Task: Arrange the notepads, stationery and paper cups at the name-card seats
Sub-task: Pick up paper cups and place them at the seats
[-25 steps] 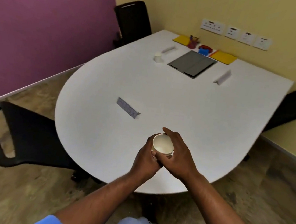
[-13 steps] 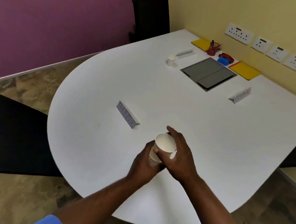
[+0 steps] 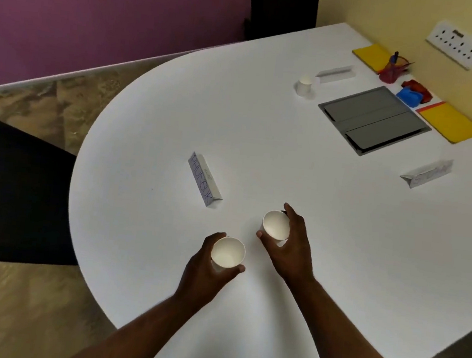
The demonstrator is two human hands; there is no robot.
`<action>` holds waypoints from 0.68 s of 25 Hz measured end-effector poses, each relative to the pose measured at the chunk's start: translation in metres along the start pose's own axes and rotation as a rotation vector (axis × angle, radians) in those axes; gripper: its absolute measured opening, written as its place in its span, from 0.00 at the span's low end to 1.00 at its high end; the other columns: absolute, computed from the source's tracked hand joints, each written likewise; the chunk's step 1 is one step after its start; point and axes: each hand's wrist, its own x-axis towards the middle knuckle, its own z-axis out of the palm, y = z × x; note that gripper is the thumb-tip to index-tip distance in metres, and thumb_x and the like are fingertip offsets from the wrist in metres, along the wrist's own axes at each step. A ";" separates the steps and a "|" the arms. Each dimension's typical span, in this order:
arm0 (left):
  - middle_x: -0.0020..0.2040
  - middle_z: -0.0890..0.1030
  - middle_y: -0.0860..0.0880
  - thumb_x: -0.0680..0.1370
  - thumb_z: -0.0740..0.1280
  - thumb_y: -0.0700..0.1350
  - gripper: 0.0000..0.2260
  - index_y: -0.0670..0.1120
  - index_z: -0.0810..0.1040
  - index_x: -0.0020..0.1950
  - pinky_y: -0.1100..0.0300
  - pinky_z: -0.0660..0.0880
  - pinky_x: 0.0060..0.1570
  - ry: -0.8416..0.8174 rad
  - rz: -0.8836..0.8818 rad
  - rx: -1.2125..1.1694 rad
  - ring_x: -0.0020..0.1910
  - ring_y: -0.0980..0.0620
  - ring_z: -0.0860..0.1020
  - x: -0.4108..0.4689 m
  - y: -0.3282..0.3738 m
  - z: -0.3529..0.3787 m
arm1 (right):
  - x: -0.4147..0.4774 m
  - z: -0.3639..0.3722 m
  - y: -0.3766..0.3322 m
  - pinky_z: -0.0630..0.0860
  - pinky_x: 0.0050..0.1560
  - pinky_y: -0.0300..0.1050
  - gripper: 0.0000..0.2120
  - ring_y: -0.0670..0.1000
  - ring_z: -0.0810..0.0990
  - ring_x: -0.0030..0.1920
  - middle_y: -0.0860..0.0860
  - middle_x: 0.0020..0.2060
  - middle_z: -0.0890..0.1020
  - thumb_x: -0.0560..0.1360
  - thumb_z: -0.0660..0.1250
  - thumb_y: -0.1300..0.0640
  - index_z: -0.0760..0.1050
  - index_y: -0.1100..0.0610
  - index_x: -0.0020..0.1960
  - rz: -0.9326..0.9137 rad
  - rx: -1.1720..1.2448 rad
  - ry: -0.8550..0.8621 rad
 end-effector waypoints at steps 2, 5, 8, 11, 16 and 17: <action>0.60 0.75 0.73 0.62 0.77 0.70 0.36 0.71 0.65 0.66 0.77 0.71 0.51 0.033 -0.021 0.003 0.58 0.70 0.75 0.007 0.000 0.008 | 0.013 0.008 0.024 0.78 0.60 0.50 0.43 0.48 0.72 0.68 0.44 0.67 0.71 0.70 0.78 0.44 0.60 0.47 0.78 0.015 -0.035 -0.041; 0.62 0.74 0.74 0.63 0.77 0.70 0.36 0.72 0.64 0.66 0.78 0.70 0.51 0.062 -0.037 0.014 0.60 0.73 0.73 0.018 0.000 0.018 | 0.036 0.022 0.049 0.78 0.62 0.55 0.44 0.48 0.71 0.69 0.44 0.69 0.69 0.70 0.79 0.48 0.59 0.47 0.79 0.036 -0.050 -0.103; 0.64 0.75 0.71 0.62 0.76 0.73 0.37 0.73 0.64 0.67 0.77 0.71 0.53 0.084 -0.068 0.023 0.61 0.72 0.73 0.032 -0.002 0.027 | 0.062 0.037 0.068 0.77 0.63 0.55 0.44 0.49 0.71 0.70 0.47 0.71 0.68 0.70 0.79 0.51 0.59 0.49 0.79 0.046 -0.078 -0.164; 0.65 0.75 0.70 0.62 0.74 0.75 0.38 0.69 0.65 0.68 0.76 0.71 0.54 0.069 -0.096 0.031 0.63 0.69 0.74 0.042 -0.009 0.037 | 0.081 0.049 0.083 0.77 0.62 0.55 0.44 0.51 0.71 0.70 0.50 0.71 0.69 0.70 0.79 0.54 0.60 0.53 0.79 0.021 -0.100 -0.221; 0.65 0.74 0.70 0.65 0.76 0.72 0.37 0.66 0.66 0.69 0.76 0.72 0.55 0.019 -0.095 0.048 0.63 0.68 0.74 0.054 -0.018 0.054 | 0.091 0.064 0.095 0.76 0.63 0.55 0.45 0.53 0.70 0.70 0.51 0.71 0.68 0.70 0.80 0.55 0.59 0.54 0.80 0.028 -0.115 -0.302; 0.65 0.74 0.70 0.65 0.76 0.72 0.37 0.66 0.66 0.69 0.75 0.72 0.55 0.015 -0.093 0.049 0.63 0.68 0.74 0.056 -0.019 0.056 | 0.091 0.066 0.096 0.76 0.63 0.55 0.46 0.53 0.70 0.70 0.51 0.71 0.68 0.69 0.80 0.55 0.58 0.53 0.80 0.035 -0.121 -0.317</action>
